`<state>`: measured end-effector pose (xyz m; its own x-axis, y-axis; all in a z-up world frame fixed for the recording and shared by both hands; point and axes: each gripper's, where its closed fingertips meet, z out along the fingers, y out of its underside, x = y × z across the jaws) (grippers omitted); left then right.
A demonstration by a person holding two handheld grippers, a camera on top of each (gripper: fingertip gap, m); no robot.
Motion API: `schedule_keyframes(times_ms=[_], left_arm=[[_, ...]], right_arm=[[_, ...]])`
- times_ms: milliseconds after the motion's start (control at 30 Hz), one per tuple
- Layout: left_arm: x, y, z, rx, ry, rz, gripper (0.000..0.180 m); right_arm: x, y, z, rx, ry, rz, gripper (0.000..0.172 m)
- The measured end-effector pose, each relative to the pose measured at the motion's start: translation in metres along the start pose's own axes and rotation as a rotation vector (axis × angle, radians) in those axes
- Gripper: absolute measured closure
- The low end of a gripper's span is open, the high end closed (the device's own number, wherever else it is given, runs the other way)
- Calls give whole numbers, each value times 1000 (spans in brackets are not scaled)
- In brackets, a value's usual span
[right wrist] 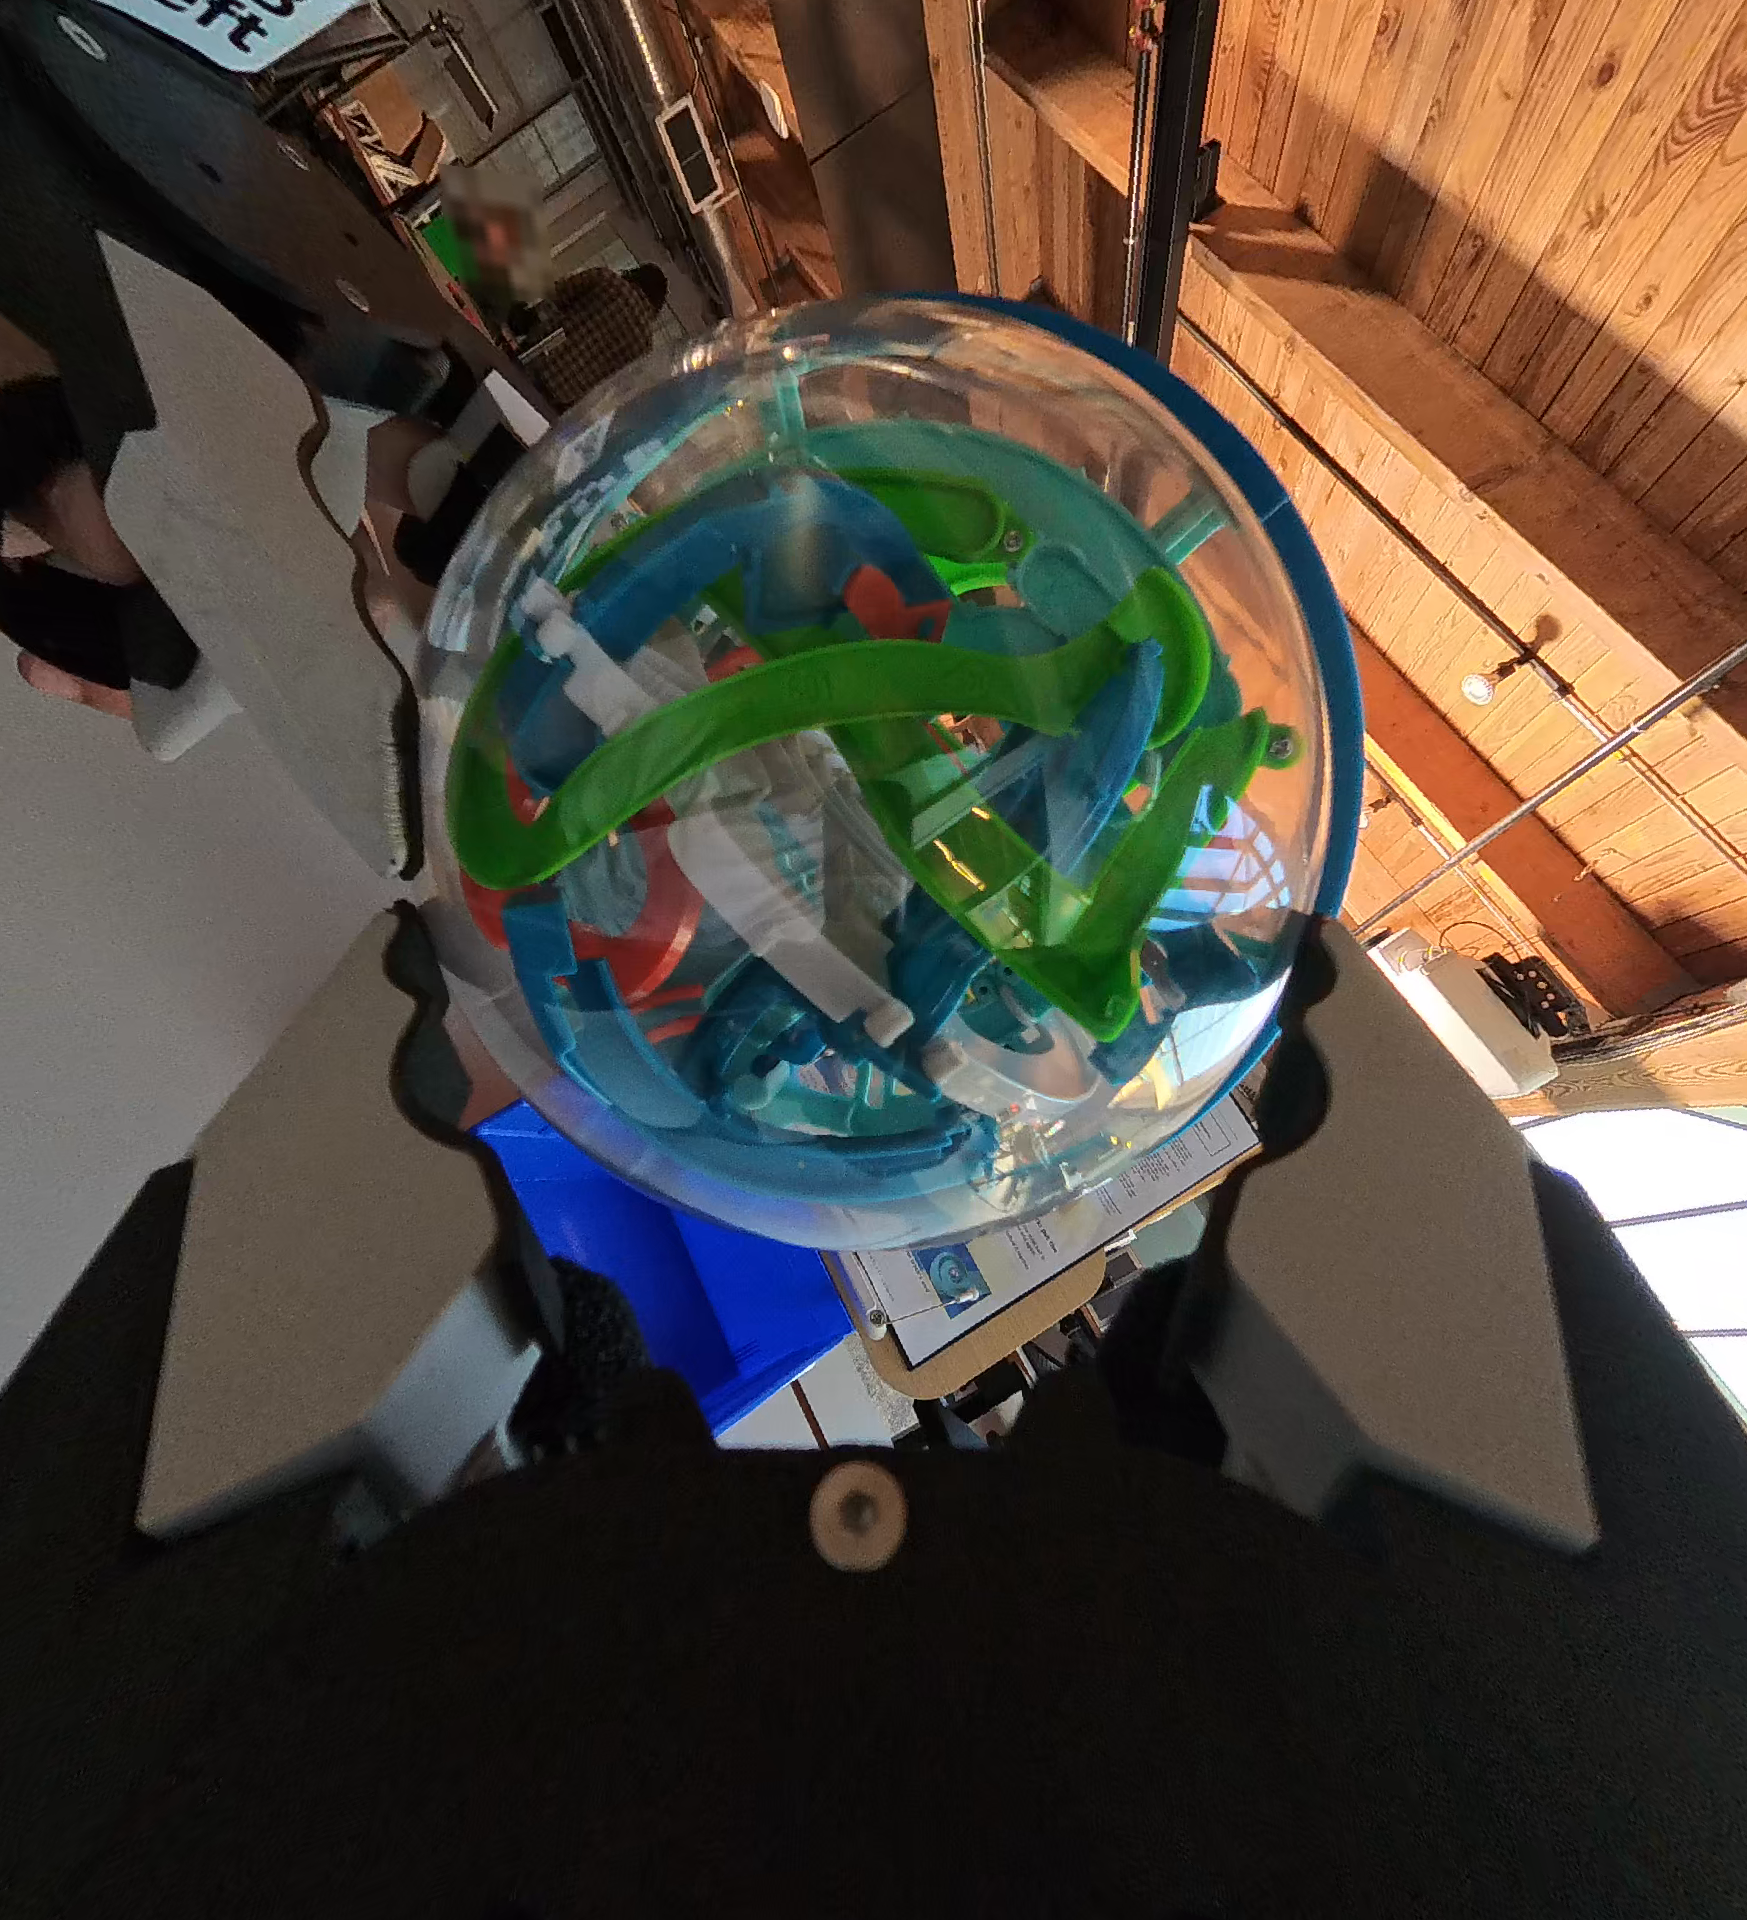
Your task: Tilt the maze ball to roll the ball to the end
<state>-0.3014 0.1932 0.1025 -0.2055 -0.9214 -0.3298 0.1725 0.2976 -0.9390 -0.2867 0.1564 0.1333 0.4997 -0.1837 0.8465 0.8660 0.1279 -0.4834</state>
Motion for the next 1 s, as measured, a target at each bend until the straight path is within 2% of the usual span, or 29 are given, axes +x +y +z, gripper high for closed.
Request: schedule_keyframes(times_ms=[633,833,1000], left_arm=[[-1,2,1,-12,-3,-9,32],[-8,19,8,-71,6,-96,32],[-12,26,10,-93,-13,-89,32]], right_arm=[[0,2,0,-5,-5,8,19],[-5,20,8,-48,-57,87,19],[-8,29,13,-58,-67,102,19]])
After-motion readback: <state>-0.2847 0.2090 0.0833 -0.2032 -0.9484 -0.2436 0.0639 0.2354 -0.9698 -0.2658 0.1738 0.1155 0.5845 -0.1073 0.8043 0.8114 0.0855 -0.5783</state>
